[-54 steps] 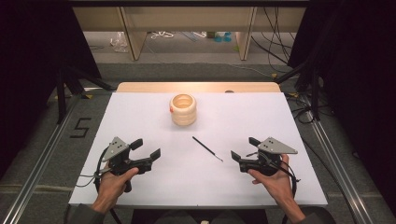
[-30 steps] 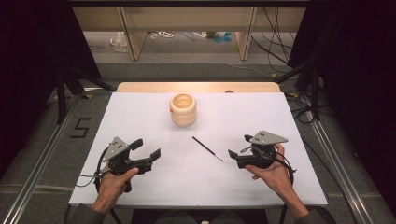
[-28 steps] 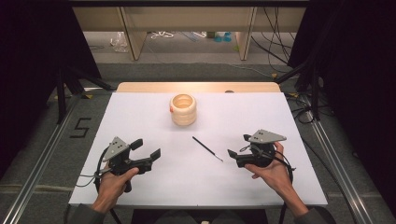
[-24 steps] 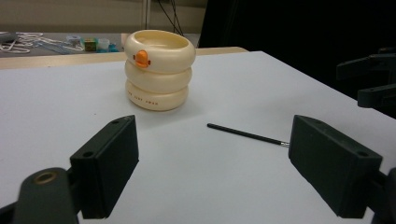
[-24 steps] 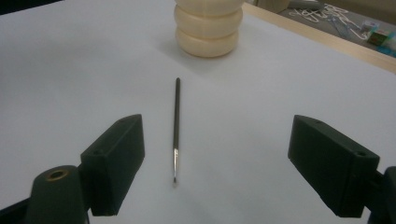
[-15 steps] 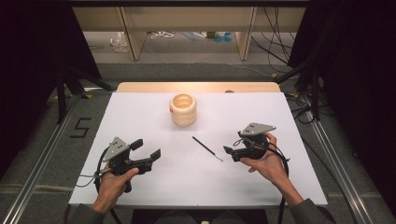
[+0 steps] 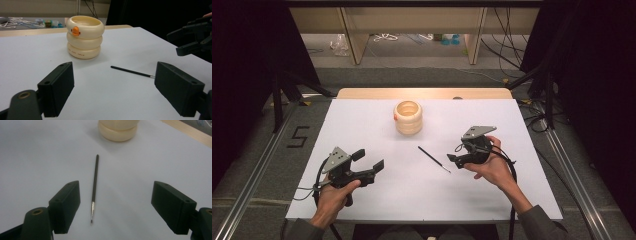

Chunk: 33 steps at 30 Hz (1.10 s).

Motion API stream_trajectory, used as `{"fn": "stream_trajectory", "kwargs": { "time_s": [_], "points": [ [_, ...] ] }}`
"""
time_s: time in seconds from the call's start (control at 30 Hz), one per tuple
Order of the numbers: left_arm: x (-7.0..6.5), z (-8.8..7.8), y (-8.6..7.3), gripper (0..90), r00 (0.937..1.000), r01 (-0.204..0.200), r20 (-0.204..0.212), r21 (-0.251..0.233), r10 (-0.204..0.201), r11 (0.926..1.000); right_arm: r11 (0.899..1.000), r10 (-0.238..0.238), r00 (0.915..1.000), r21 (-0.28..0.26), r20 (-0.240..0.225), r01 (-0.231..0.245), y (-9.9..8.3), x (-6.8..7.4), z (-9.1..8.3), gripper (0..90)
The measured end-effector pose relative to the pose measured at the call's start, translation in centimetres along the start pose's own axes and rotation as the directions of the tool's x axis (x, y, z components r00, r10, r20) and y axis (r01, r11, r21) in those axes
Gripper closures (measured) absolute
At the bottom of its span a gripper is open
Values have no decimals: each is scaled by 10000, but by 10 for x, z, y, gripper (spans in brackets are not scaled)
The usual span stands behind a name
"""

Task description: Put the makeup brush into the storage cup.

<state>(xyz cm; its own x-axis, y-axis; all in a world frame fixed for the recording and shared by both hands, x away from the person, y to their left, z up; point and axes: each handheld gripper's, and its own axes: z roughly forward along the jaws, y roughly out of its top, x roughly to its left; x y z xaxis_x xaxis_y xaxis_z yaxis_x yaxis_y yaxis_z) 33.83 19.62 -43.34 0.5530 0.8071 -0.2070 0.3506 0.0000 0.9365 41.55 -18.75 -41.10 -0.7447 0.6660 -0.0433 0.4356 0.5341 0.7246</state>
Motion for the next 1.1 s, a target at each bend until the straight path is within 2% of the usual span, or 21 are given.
{"fn": "stream_trajectory", "kwargs": {
  "time_s": [0.07, 0.1, 0.23, 0.33, 0.4, 0.6, 0.67, 0.7, 0.73, 0.8, 0.9, 0.93, 1.1],
  "points": [
    [0, 0, 0, 155, 10000, -10, 3, 20, 10, 10000, 10000, 24, 9999, -73, 136, -23, 0, 1, 5, 248],
    [0, 0, 0, 155, 10000, -18, 5, 5, 18, 10000, 9997, 48, 10000, 246, -21, -47, 2, 1, 4, 249],
    [1, 0, 0, 155, 10000, -15, 0, 15, 15, 10000, 9994, -232, 9997, 255, -14, 233, 4, 0, 9, 256],
    [0, 0, 0, 156, 10000, 20, 12, -44, -20, 10000, 9991, -171, 9999, 390, -27, 172, 7, 2, 10, 259],
    [0, 0, 0, 155, 10000, -8, 14, -16, 8, 10000, 9984, -345, 9994, 437, -45, 346, 10, 2, 11, 262],
    [0, 0, 0, 155, 10000, 18, 17, -29, -18, 10000, 9960, -453, 9989, 762, -110, 460, 18, 3, 20, 281],
    [0, 0, 0, 155, 10000, 11, 21, -24, -11, 10000, 9954, -400, 9991, 861, -131, 410, 18, 3, 21, 284],
    [0, 0, 0, 155, 10000, 8, 21, -20, -8, 10000, 9933, -306, 9992, 1102, -249, 332, 20, 3, 21, 286],
    [0, 0, 0, 155, 10000, 8, 19, -18, -7, 10000, 9943, -407, 9990, 979, -183, 423, 20, 3, 24, 289],
    [0, 0, 0, 155, 10000, 28, 2, -33, -28, 10000, 9923, -425, 9987, 1156, -269, 453, 22, 2, 26, 291],
    [0, 0, 0, 155, 10000, -9, 35, 11, 9, 10000, 9918, -294, 9994, 1237, -184, 314, 24, 3, 30, 296],
    [0, 0, 0, 155, 10000, -22, 67, 10, 22, 10000, 9893, -311, 9992, 1419, -257, 345, 26, 2, 30, 299],
    [0, 0, 0, 155, 10000, -36, 51, 19, 36, 10000, 9881, -304, 9988, 1495, -389, 359, 30, 2, 34, 300]
  ]
}}
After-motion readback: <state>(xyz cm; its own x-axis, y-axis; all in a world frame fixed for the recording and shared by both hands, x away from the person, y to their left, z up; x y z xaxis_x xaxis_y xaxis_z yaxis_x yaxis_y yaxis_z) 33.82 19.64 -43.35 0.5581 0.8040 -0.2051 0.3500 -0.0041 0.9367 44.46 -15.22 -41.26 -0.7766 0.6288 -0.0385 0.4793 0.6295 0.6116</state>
